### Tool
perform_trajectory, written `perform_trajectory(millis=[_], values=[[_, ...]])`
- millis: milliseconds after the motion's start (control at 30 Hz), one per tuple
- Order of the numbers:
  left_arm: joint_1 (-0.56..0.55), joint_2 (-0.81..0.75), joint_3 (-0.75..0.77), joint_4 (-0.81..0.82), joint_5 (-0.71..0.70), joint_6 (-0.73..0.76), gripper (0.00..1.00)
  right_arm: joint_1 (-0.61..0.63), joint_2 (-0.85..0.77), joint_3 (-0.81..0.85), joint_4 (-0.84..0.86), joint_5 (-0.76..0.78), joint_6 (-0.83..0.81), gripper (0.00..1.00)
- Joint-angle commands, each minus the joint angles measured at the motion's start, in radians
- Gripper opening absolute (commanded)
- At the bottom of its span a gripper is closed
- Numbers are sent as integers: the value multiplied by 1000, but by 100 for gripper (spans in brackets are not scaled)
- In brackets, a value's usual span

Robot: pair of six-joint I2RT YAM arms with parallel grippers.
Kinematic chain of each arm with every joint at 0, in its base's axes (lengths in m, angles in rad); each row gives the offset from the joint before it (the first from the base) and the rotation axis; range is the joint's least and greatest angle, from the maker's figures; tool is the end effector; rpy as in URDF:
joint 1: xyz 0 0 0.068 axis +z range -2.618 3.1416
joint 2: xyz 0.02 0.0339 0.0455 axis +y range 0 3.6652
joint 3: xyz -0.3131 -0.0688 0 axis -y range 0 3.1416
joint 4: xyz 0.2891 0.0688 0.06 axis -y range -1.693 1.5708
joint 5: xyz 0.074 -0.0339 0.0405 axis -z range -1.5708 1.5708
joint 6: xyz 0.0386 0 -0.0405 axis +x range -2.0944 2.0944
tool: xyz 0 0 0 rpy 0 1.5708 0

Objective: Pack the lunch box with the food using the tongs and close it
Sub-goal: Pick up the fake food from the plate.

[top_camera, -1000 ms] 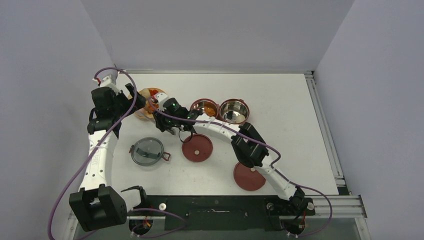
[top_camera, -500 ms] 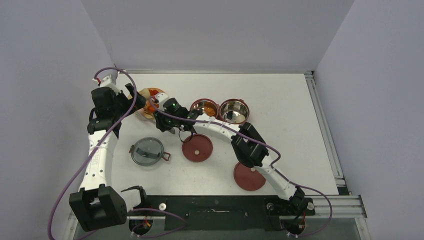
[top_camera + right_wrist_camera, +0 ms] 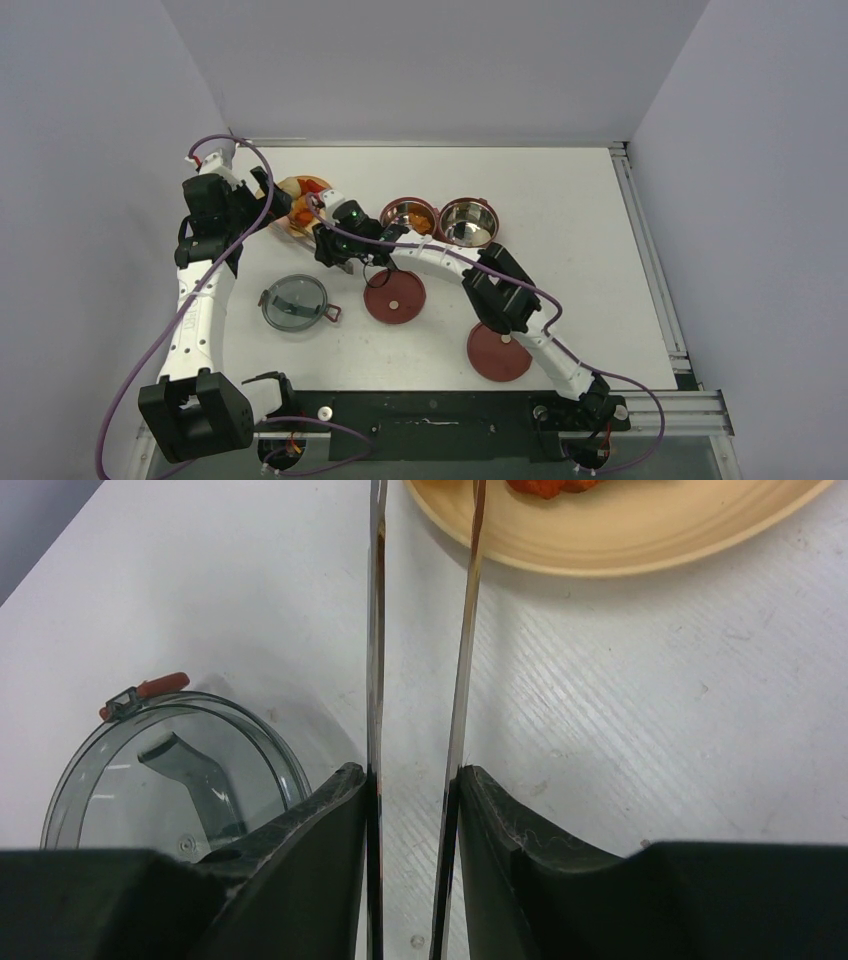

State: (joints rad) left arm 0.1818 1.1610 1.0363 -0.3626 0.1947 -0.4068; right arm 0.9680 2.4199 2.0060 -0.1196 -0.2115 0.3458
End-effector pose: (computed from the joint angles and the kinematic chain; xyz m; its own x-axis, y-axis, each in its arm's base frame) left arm 0.2850 0.0448 0.3719 -0.4193 -0.4718 -0.7756 -0.1907 0.8811 -0.4328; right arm 0.3562 0.5319 0.2022 -0.5790 -0.2567 -0.7739 -0.7564 0.5234 0.3923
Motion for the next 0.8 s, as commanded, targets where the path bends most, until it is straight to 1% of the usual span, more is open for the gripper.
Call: perform_trajectory(millis=[0,467,600,767], values=[[-3,-27,10,36,5,2,96,-7,-135,-34,93,-16,9,29],[-3,-29,5,42,-3,3,96,-8,-269,-187,107,31,-40,29],[-1,-32,11,35,-12,15,96,-8,-318,-243,110,58,-55,27],[24,-66,26,5,-102,45,96,-9,-442,-378,108,113,-85,27]])
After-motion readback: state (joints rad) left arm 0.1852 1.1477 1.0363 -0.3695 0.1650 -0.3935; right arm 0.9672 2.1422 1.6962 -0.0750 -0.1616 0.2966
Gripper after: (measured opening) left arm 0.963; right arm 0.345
